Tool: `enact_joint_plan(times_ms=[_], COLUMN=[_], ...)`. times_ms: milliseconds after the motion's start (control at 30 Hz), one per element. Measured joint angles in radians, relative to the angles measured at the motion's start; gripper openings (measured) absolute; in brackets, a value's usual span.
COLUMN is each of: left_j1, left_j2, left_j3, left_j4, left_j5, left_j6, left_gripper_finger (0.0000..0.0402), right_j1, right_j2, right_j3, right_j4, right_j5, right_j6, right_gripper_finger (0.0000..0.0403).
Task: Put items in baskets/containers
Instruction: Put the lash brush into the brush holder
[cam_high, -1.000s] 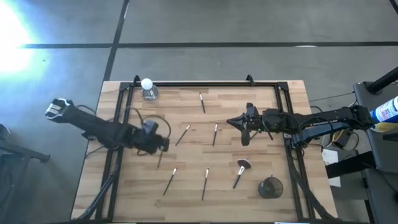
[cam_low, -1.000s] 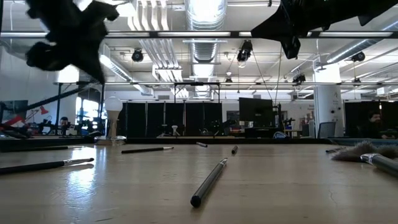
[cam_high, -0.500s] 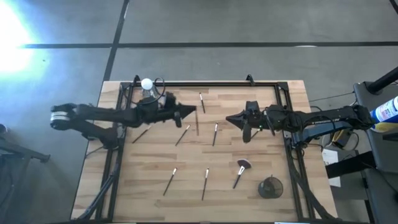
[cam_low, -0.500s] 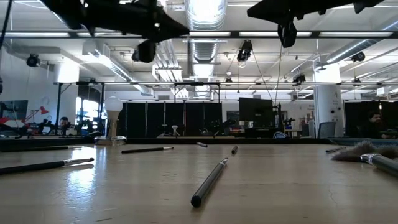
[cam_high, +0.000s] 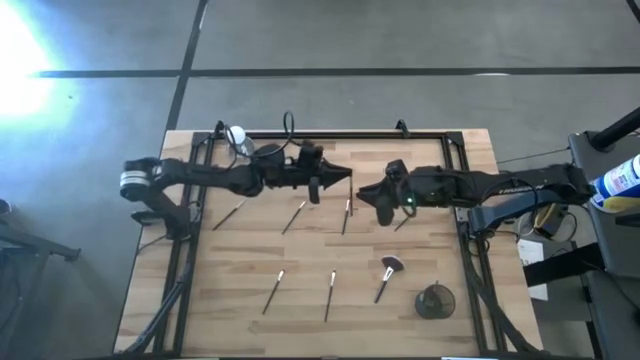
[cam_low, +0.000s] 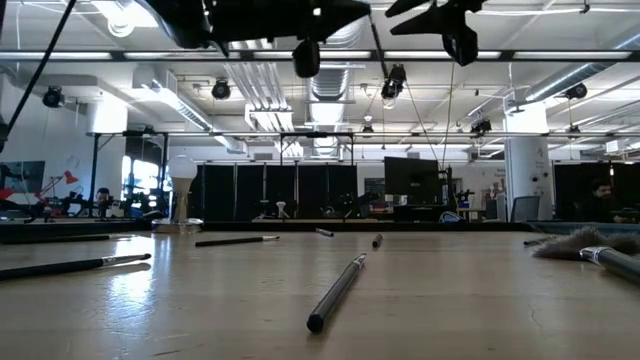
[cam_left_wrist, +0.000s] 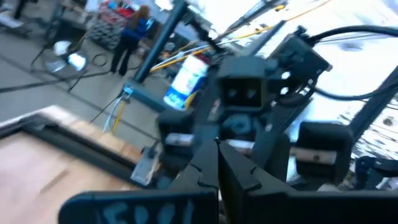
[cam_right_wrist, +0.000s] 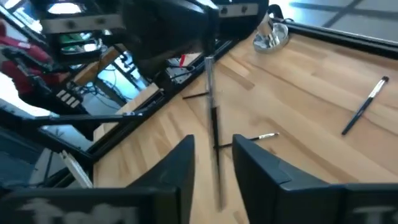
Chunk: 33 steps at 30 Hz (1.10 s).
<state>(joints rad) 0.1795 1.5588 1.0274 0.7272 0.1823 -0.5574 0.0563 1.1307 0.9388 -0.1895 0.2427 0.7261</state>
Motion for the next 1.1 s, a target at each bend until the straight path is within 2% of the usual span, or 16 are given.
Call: enact_joint_plan(times_ms=[167, 300, 467, 733, 833, 967, 1100], left_j1=[0.001, 0.002, 0.002, 0.02, 0.031, 0.059, 0.08], left_j2=[0.014, 0.01, 0.01, 0.01, 0.009, 0.008, 0.008], left_j3=[0.034, 0.034, 0.033, 0.033, 0.033, 0.032, 0.032], left_j4=[-0.003, -0.002, -0.002, -0.008, -0.029, -0.072, -0.073], left_j5=[0.011, 0.012, 0.013, 0.045, 0.055, 0.064, 0.072], left_j6=[0.008, 0.01, 0.01, -0.012, -0.066, -0.109, -0.118], left_gripper_finger=[0.0, 0.0, 0.0, 0.0, 0.0003, 0.002, 0.0041], right_j1=[0.0, -0.001, -0.002, -0.002, 0.006, 0.046, 0.149], right_j2=[0.078, 0.121, 0.146, 0.134, 0.117, 0.061, 0.011], right_j3=[0.084, 0.142, 0.192, 0.187, 0.184, 0.199, 0.214], right_j4=[-0.017, -0.052, -0.093, -0.093, -0.119, -0.245, -0.426], right_j5=[0.042, 0.111, 0.154, 0.154, 0.186, 0.297, 0.441], right_j6=[0.008, 0.008, -0.001, 0.017, 0.05, 0.161, 0.319], right_gripper_finger=[0.0146, 0.015, 0.0118, 0.0025, 0.0017, 0.0015, 0.0014])
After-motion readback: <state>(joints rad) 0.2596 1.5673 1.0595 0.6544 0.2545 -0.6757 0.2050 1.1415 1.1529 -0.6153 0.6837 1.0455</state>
